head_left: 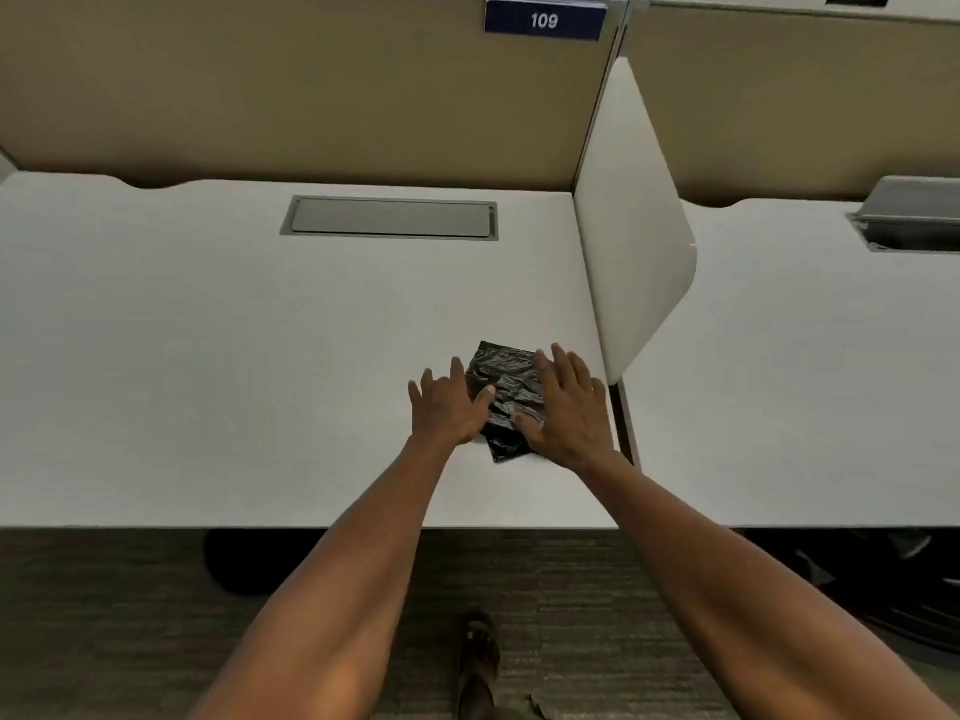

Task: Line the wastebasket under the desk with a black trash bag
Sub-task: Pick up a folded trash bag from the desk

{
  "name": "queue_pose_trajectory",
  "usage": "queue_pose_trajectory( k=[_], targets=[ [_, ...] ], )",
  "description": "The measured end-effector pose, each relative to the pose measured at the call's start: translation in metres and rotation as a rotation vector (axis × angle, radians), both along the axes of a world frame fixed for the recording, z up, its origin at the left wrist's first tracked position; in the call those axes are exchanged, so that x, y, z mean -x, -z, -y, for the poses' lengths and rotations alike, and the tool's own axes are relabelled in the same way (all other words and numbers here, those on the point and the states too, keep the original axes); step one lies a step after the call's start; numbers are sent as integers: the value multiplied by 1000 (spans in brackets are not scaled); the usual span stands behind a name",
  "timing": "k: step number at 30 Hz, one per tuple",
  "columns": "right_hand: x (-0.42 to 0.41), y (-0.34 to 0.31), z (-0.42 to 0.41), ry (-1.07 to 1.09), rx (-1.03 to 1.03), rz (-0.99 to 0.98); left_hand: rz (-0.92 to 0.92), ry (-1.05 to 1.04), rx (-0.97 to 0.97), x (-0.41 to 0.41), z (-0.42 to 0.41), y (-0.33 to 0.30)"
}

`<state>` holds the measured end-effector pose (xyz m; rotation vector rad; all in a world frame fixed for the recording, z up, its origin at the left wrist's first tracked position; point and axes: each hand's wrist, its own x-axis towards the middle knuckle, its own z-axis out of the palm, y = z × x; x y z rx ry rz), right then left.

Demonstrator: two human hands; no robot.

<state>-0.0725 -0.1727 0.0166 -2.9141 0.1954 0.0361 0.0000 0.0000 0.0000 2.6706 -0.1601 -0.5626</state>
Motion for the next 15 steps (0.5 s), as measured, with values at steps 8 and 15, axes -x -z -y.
queue_pose_trajectory(
  k=[8,15],
  targets=[
    [-14,40,6,-69,3,-171,-235,-219,266,-5,23,20],
    [-17,61,8,-77,-2,-193,-362,-489,501,-6,23,39]
  ],
)
